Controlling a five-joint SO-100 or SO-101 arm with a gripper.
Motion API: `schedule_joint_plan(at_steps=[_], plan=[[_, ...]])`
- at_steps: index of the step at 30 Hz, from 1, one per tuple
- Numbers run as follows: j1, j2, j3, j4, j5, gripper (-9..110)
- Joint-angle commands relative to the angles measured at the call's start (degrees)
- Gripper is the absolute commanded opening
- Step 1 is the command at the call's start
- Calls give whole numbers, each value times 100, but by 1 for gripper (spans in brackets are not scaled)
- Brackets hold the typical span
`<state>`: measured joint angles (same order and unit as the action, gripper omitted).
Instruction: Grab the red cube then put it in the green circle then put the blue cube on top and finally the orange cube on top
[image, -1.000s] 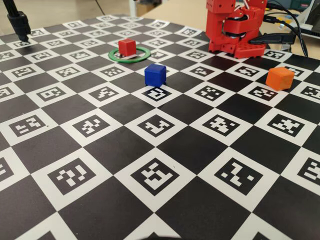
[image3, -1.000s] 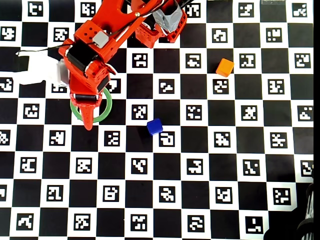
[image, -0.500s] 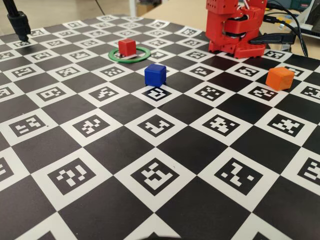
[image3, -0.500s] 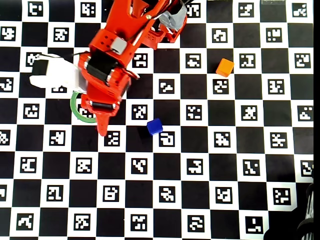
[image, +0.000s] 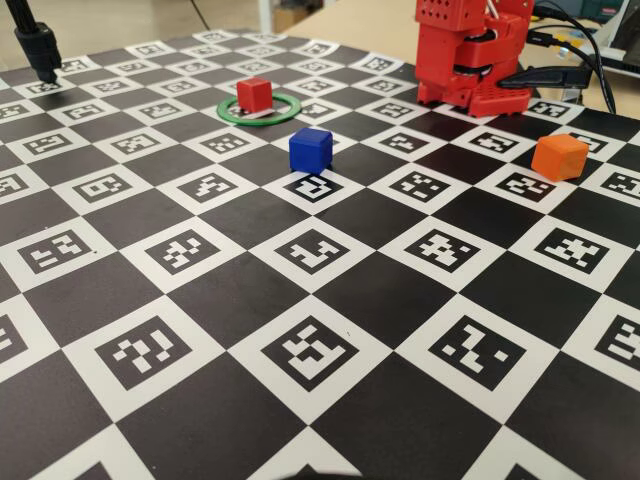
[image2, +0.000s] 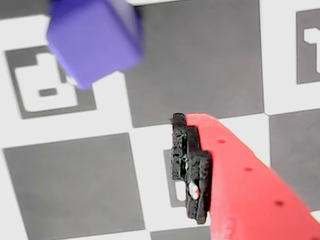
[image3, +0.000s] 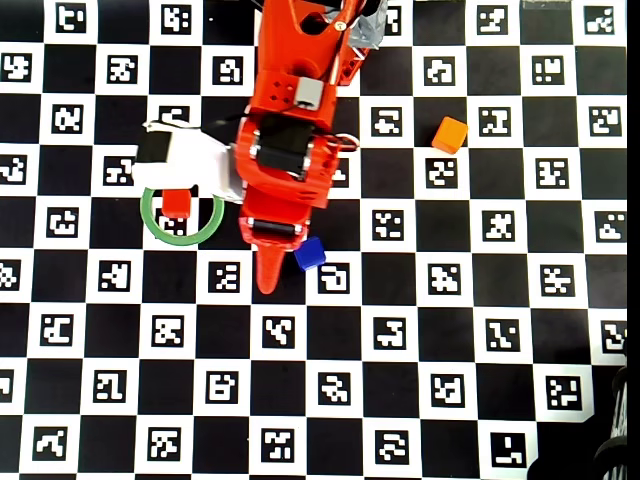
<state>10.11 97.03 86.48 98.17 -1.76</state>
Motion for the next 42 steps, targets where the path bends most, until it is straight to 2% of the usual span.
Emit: schedule_joint_plan(at_steps=[1, 23, 42], plan=[[-176, 483, 97, -193, 149, 52], [-413, 299, 2382, -2531, 185, 52], [-677, -299, 3085, -3683, 299, 52]])
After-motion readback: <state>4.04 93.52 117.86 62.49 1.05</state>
